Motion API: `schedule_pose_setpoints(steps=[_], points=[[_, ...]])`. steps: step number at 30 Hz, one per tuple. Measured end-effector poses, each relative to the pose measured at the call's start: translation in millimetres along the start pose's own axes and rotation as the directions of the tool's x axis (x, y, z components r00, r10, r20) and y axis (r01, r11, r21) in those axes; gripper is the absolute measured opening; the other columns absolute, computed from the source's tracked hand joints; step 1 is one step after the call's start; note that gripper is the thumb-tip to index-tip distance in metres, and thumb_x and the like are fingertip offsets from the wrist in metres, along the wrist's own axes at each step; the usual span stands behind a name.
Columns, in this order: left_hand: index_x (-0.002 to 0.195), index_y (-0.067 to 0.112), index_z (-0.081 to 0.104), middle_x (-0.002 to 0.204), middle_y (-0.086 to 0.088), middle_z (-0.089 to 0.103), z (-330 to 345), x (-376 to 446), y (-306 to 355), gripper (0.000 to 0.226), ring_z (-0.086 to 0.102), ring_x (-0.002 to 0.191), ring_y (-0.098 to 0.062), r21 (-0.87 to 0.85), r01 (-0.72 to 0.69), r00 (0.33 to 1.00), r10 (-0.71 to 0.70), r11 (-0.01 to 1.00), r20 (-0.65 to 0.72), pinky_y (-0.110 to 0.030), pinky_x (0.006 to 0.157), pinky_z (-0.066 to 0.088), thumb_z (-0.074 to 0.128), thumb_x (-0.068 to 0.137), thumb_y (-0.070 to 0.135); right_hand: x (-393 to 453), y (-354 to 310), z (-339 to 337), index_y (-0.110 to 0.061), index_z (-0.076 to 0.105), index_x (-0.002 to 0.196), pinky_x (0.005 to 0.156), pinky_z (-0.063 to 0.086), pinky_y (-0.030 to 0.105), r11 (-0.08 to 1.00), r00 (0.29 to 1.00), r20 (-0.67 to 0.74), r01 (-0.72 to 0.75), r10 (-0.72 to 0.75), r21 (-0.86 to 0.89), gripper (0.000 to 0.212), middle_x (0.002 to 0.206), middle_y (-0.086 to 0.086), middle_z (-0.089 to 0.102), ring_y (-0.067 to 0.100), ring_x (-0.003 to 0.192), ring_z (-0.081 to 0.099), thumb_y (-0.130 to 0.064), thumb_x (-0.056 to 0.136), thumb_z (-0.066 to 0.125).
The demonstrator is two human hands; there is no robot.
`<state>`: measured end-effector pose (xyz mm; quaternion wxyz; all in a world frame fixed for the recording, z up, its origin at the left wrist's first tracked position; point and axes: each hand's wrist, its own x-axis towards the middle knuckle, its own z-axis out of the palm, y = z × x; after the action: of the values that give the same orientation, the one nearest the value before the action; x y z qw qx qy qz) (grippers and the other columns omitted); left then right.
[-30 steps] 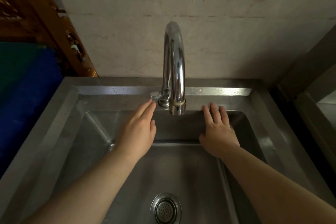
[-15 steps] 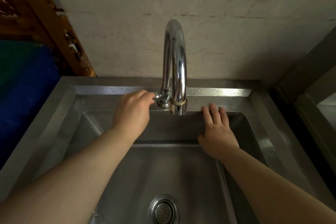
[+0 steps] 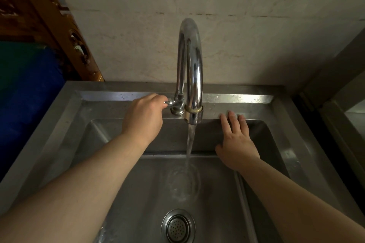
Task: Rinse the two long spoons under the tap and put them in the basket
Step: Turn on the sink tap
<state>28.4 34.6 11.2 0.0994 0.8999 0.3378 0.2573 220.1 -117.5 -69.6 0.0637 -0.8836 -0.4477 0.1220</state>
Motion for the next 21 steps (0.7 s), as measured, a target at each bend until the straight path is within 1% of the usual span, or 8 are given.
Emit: schedule_pose_setpoints(steps=[6,8,10,12,13,14,17,21], points=[[0.091,0.002,0.072,0.088,-0.016,0.071,1.5,0.0,-2.4,0.017,0.066,0.082,-0.038,-0.010,0.038,0.998,-0.038,0.999,0.049,-0.046,0.071,0.055,0.057,0.087,-0.004,0.1,0.6,0.2,-0.034,-0.013,0.152,0.117,0.020,0.047,1.000,1.000,0.012,0.001,-0.001,-0.005,0.096,0.164,-0.007,-0.017,0.025,0.148,-0.022,-0.027,0.087,0.058],[0.095,0.005,0.071,0.091,-0.014,0.071,2.6,-1.0,-3.6,0.019,0.066,0.086,-0.036,-0.022,0.047,0.998,-0.046,0.999,0.049,-0.044,0.072,0.054,0.053,0.091,0.003,0.5,1.3,0.0,-0.033,-0.013,0.152,0.117,0.018,0.047,1.000,1.000,0.018,0.001,-0.001,-0.010,0.097,0.164,-0.006,-0.018,0.026,0.148,-0.022,-0.027,0.087,0.058],[0.112,0.012,0.067,0.109,-0.008,0.069,3.0,-6.8,-4.4,0.030,0.062,0.102,-0.031,0.023,0.089,0.992,-0.091,0.996,0.083,-0.042,0.084,0.051,0.045,0.094,0.021,0.5,1.1,0.1,-0.034,-0.014,0.152,0.118,0.016,0.048,1.000,1.000,0.025,0.005,-0.004,-0.016,0.098,0.164,-0.006,-0.019,0.026,0.148,-0.022,-0.027,0.087,0.059],[0.134,0.020,0.053,0.132,-0.004,0.059,3.4,-17.1,-5.8,0.046,0.053,0.121,-0.027,0.101,0.158,0.979,-0.169,0.982,0.112,-0.041,0.097,0.044,0.038,0.094,0.036,1.2,2.7,-0.3,-0.034,-0.015,0.152,0.117,0.016,0.050,1.000,1.000,0.027,0.006,-0.005,-0.027,0.100,0.164,-0.006,-0.019,0.027,0.148,-0.022,-0.029,0.087,0.061],[0.139,0.021,0.047,0.136,-0.003,0.055,1.9,-24.9,-7.1,0.048,0.050,0.125,-0.026,0.122,0.180,0.976,-0.193,0.976,0.104,-0.041,0.100,0.042,0.038,0.096,0.039,1.6,3.6,-0.1,-0.034,-0.015,0.152,0.117,0.017,0.050,0.999,1.000,0.026,0.009,-0.009,-0.033,0.101,0.164,-0.006,-0.019,0.027,0.148,-0.021,-0.030,0.086,0.062],[0.140,0.019,0.045,0.137,-0.005,0.054,-1.3,-33.5,-8.5,0.049,0.049,0.125,-0.026,0.135,0.182,0.976,-0.196,0.974,0.093,-0.041,0.099,0.042,0.041,0.096,0.039,2.0,4.6,0.2,-0.034,-0.015,0.151,0.117,0.018,0.051,0.999,1.000,0.027,0.013,-0.012,-0.039,0.102,0.164,-0.006,-0.018,0.027,0.148,-0.021,-0.031,0.085,0.063],[0.135,0.012,0.053,0.127,-0.010,0.060,-20.6,-59.3,-11.3,0.045,0.054,0.116,-0.029,0.162,0.140,0.986,-0.153,0.977,0.072,-0.041,0.094,0.045,0.051,0.093,0.030,3.3,7.7,2.5,-0.034,-0.015,0.151,0.116,0.021,0.053,0.997,0.999,0.022,0.033,-0.031,-0.063,0.107,0.164,-0.006,-0.016,0.028,0.149,-0.019,-0.036,0.081,0.066],[0.133,0.016,0.055,0.127,-0.004,0.059,-60.9,-85.8,-11.0,0.043,0.053,0.116,-0.025,0.186,0.139,0.981,-0.160,0.973,0.108,-0.041,0.093,0.046,0.054,0.092,0.029,0.6,10.6,1.7,-0.033,-0.012,0.152,0.117,0.022,0.055,0.995,0.998,0.013,0.067,-0.066,-0.075,0.107,0.165,-0.004,-0.015,0.028,0.149,-0.017,-0.035,0.081,0.067]])
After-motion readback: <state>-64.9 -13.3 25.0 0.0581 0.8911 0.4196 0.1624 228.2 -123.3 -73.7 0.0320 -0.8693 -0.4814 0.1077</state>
